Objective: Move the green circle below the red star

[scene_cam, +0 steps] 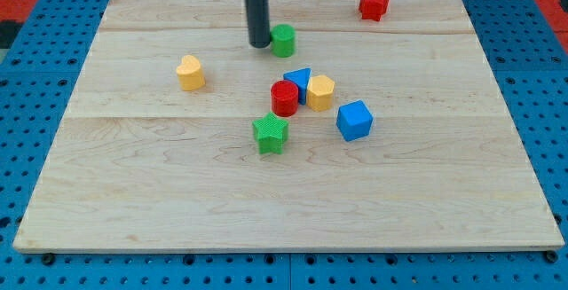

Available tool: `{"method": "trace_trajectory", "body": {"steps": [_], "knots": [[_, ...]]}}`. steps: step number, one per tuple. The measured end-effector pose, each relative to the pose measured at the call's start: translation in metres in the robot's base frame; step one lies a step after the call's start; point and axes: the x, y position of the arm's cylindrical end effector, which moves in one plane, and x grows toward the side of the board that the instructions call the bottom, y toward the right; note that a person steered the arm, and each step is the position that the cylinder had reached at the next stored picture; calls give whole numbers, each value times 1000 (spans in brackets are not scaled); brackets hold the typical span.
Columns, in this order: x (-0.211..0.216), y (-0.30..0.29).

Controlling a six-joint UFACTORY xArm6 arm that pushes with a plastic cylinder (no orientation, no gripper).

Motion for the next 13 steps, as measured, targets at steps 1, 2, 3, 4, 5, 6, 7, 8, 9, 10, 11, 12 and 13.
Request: {"method": "trace_trajectory", "body": {"steps": [1,2,3,4,5,6,7,8,9,10,11,12,13], "knots": [[-1,37],[-1,68],[0,74],[19,76],[24,94],[15,103],[8,101],[-6,101],[-20,99],[-22,114],[-22,122],[-22,118],[-22,118]]}}
